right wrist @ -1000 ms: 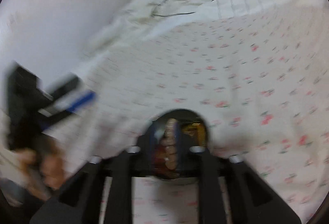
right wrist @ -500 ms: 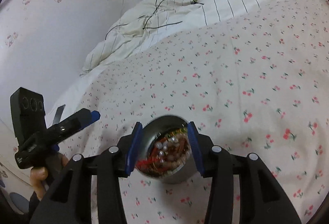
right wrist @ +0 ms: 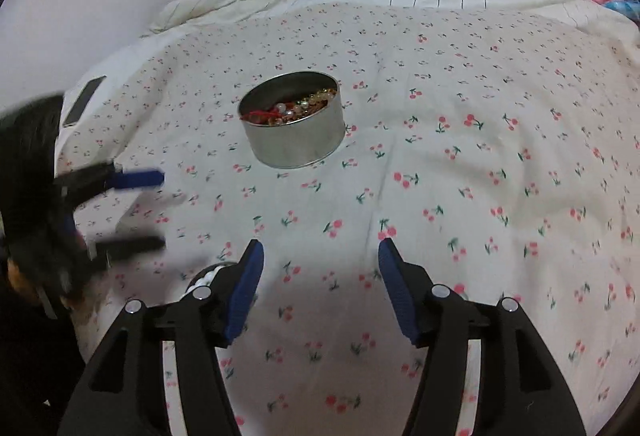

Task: Organize jewelry
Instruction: 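Grasp the white bead bracelet with the right tool while the left tool grasps the silver bangle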

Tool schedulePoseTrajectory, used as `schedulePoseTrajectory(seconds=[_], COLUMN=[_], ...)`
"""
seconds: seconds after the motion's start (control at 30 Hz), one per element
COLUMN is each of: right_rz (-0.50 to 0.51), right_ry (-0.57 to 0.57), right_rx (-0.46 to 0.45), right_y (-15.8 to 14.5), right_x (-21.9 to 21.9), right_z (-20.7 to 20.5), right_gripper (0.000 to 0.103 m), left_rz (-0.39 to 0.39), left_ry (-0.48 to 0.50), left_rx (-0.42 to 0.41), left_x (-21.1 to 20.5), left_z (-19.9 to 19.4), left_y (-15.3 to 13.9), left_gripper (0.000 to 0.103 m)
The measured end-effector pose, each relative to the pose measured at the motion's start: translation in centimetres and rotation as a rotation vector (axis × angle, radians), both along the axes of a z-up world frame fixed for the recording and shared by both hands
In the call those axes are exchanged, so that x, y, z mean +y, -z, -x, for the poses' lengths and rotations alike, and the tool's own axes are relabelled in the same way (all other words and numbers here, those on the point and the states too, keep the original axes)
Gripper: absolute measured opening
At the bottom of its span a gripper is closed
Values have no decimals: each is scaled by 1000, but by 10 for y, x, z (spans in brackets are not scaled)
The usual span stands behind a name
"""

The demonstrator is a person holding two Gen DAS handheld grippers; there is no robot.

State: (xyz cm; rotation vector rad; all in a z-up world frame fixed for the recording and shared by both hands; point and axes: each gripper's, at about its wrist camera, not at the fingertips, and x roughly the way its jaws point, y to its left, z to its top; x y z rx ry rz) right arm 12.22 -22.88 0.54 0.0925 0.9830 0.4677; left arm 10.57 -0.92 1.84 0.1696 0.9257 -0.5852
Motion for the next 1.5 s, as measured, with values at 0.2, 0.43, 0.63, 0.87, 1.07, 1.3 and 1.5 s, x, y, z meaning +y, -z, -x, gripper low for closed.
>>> schedulePoseTrajectory(seconds=[0.2,0.43,0.63,0.87,1.07,1.3,1.5], right_rz=[28,143,130,-47,124,49,35], right_ry=[-171,-232,-156,-96,-180,-130,8], right_rx=[17,42,6,35,38,18,-11], right_y=[0,21,12,3,19,8,-5], right_x=[34,65,48,21,64,45,1], right_z=[23,43,48,40,42,44,45], right_gripper=[49,12,1,2,27,8,8], left_rz=[15,77,41,32,51,49,60], left_ry=[-36,-97,-66,-46,-60,-60,-40], left_rx=[-21,24,19,30,38,39,50], left_x=[16,28,19,13,15,16,9], left_z=[32,23,24,23,21,21,18], left_y=[1,3,8,11,12,13,13], left_gripper=[86,86,87,87,87,87,87])
